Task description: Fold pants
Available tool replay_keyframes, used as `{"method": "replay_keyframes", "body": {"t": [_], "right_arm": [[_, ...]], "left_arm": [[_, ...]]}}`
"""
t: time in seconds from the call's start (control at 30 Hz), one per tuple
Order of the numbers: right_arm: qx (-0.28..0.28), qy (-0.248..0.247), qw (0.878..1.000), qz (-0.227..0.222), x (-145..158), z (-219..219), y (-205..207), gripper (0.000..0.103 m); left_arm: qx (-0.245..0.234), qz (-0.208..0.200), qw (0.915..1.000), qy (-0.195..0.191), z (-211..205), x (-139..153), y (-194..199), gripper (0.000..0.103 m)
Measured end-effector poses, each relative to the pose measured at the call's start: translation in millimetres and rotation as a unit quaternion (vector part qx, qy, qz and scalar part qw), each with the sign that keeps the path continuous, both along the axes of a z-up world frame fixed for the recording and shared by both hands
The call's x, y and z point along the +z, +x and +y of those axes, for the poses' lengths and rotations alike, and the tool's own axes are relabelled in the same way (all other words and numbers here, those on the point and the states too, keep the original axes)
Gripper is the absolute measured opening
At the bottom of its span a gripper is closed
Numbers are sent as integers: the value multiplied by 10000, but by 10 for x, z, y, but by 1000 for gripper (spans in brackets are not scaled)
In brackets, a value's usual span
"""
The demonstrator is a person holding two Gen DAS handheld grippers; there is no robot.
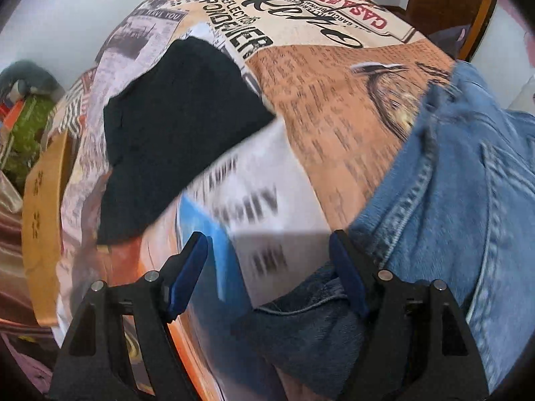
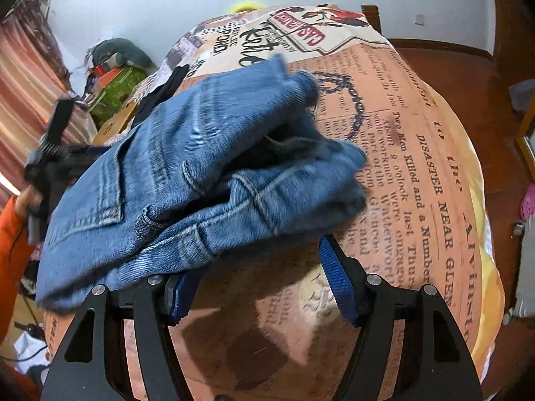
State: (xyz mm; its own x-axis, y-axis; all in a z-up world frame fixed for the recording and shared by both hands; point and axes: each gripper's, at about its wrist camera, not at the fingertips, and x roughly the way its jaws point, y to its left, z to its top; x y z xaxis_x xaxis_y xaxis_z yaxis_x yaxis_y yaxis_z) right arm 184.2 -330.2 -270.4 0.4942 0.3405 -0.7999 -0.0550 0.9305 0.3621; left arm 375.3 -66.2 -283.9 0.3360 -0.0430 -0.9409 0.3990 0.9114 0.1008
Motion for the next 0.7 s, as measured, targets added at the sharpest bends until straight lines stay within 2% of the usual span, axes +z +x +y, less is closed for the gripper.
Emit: {"method": "replay_keyframes", "body": {"t": [0.33, 0.7], "right_arm": [[-212, -84, 9997, -1, 66, -131, -246, 66], [-532, -292, 9976, -330, 367, -277, -508, 66]], "left_arm": [[-103, -157, 9998, -18, -6, 240, -727, 75], [-317, -243, 9984, -405, -160, 427, -1401, 75]]}}
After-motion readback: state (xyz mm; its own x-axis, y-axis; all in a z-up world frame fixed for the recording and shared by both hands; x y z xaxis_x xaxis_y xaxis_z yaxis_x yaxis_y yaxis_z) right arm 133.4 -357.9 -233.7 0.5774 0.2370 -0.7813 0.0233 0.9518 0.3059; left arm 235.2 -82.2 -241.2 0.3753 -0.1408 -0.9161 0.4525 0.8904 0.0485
